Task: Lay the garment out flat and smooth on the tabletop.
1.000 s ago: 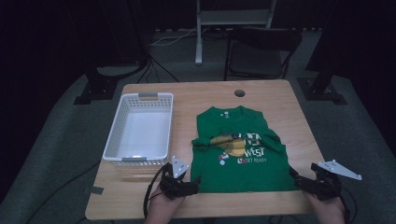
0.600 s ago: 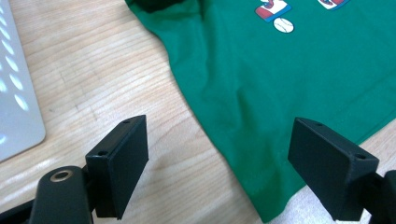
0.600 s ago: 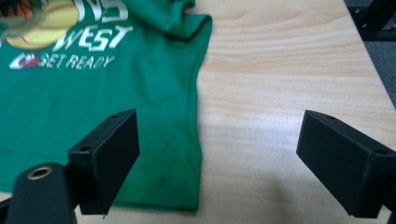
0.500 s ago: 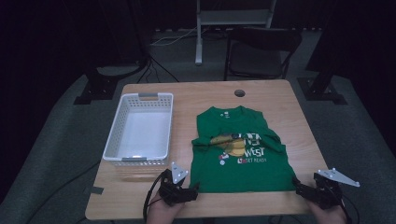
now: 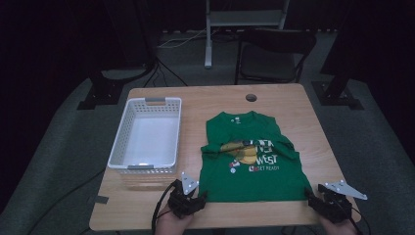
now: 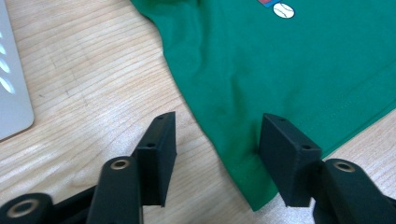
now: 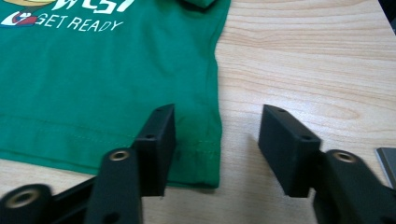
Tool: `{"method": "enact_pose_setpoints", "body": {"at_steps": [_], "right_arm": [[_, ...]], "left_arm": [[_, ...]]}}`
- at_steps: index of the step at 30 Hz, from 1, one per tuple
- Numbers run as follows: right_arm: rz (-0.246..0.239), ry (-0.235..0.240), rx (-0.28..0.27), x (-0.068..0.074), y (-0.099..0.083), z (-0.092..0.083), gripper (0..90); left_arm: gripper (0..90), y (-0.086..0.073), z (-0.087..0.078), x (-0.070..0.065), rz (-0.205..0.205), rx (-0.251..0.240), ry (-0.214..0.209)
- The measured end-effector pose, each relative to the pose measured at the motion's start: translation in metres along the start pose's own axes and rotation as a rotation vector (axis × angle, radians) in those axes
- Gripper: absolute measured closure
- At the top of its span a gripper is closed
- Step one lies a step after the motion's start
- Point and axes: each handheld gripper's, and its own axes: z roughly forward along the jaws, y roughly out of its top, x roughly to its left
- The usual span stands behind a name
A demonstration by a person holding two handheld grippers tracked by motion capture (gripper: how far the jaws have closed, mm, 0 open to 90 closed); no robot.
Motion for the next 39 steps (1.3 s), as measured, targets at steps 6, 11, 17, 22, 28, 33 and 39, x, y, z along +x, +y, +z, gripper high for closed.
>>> {"method": "enact_pose_setpoints", "body": {"at_steps": [6, 11, 17, 22, 28, 33, 39], "right_arm": [[-0.003, 0.028, -0.011, 0.005, -0.002, -0.002, 69.0], [0.015, 0.062, -0.023, 0.005, -0.003, -0.001, 85.2], [0.001, 0.069, -0.07, 0.005, -0.003, -0.011, 85.6], [-0.032, 0.06, -0.101, 0.004, 0.001, -0.024, 85.5], [-0.061, 0.027, -0.177, 0.005, 0.003, -0.041, 85.5], [-0.08, 0.028, -0.249, 0.004, 0.007, -0.061, 85.5], [-0.021, 0.098, -0.317, 0.004, 0.006, -0.087, 84.4]], "left_arm": [[61.0, 0.001, -0.001, -0.009, 0.002, 0.009, 0.007], [85.0, -0.001, -0.001, -0.017, 0.068, -0.014, -0.04], [87.5, 0.001, -0.012, -0.014, 0.059, -0.082, -0.071], [87.6, 0.009, -0.032, -0.014, 0.059, -0.131, -0.11], [87.5, 0.014, -0.051, -0.018, 0.087, -0.17, -0.167], [87.5, 0.018, -0.069, -0.019, 0.095, -0.2, -0.214], [87.3, 0.017, -0.091, -0.019, 0.096, -0.24, -0.312]]}}
